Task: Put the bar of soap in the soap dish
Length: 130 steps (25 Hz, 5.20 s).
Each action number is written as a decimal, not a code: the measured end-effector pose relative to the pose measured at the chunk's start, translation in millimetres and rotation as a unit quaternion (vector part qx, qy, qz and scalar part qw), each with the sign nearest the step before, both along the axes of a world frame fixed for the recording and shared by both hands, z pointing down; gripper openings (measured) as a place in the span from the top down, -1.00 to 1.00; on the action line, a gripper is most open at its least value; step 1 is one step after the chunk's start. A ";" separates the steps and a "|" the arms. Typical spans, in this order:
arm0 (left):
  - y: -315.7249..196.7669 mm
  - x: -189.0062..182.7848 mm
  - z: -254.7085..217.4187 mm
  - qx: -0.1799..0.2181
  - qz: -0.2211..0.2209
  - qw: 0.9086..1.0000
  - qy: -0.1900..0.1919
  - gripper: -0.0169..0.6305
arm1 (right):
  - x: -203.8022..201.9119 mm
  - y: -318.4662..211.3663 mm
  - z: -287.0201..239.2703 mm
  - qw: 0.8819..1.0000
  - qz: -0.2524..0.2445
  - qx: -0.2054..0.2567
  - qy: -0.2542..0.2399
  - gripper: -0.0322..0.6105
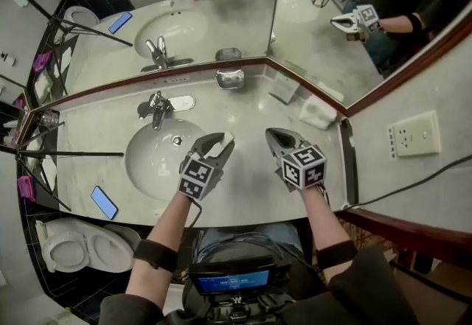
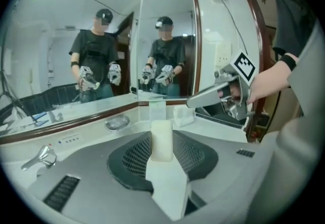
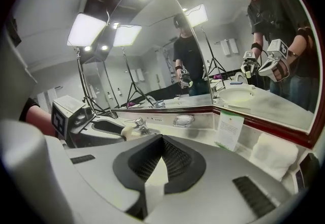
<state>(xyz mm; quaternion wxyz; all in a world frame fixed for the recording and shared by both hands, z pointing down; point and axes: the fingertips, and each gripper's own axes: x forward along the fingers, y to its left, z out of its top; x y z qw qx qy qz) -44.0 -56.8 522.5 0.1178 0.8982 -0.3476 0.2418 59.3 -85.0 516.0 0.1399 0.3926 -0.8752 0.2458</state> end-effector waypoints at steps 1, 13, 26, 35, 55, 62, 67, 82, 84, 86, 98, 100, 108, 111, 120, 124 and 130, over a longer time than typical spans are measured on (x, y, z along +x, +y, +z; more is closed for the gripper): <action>2.5 -6.3 -8.4 0.008 -0.020 1.000 0.014 0.54 | -3.0 1.2 -3.3 1.000 -0.005 0.003 0.000 0.84; 18.1 -54.8 -47.4 0.053 -0.130 0.987 0.073 0.54 | -31.7 14.4 -27.9 0.998 -0.048 0.028 -0.006 0.84; -60.1 -31.1 -33.6 0.052 -0.082 0.995 0.012 0.54 | -43.5 -20.4 -19.4 0.998 -0.060 0.027 0.018 0.84; -128.4 -10.9 21.6 0.053 0.017 0.995 -0.088 0.54 | -72.3 -60.4 15.0 0.997 -0.065 0.014 0.028 0.84; -223.1 2.5 113.4 0.114 0.189 0.922 -0.319 0.54 | -84.3 -95.3 77.2 0.999 -0.037 -0.015 0.017 0.84; -228.6 7.2 110.8 0.119 0.170 0.931 -0.299 0.42 | -79.8 -98.2 77.3 0.999 -0.033 -0.016 0.015 0.84; -228.9 9.7 107.7 0.123 0.175 0.929 -0.302 0.35 | -81.3 -98.1 77.8 0.999 -0.032 -0.018 0.015 0.84; -173.2 -4.0 39.7 0.095 0.055 0.978 -0.180 0.94 | -70.2 -81.9 40.8 0.999 -0.037 -0.009 0.026 0.84; -157.4 -9.3 21.6 0.072 0.017 0.989 -0.128 0.94 | -68.0 -76.5 31.3 0.999 -0.039 -0.006 0.027 0.84; -139.6 -12.9 2.8 0.058 -0.010 0.995 -0.081 0.94 | -65.3 -70.2 22.3 0.999 -0.040 -0.004 0.028 0.84; -39.9 -45.7 -40.0 0.021 -0.115 0.992 0.042 0.94 | -50.9 -19.7 -10.1 0.999 -0.049 0.010 0.020 0.84; -30.3 -51.3 -43.2 0.022 -0.126 0.991 0.050 0.94 | -45.5 -14.1 -12.6 0.999 -0.045 0.010 0.016 0.84; -3.0 -55.3 -48.8 0.013 -0.144 0.988 0.060 0.95 | -20.0 -0.2 -23.8 1.000 -0.018 0.019 0.009 0.84; -0.1 -52.6 -53.6 0.020 -0.141 0.988 0.062 0.95 | -14.9 2.9 -24.7 1.000 -0.013 0.021 0.009 0.84; 4.0 -44.3 -54.5 0.035 -0.124 0.991 0.049 0.94 | -13.1 8.4 -13.0 1.000 -0.014 0.016 0.018 0.84; 3.0 -42.8 -51.7 0.036 -0.118 0.991 0.041 0.94 | -12.9 2.6 -10.7 0.999 -0.017 0.021 0.035 0.83; -6.3 -40.7 -42.1 0.034 -0.118 0.992 0.036 0.94 | -16.8 -20.4 -0.1 0.992 -0.040 0.046 0.112 0.83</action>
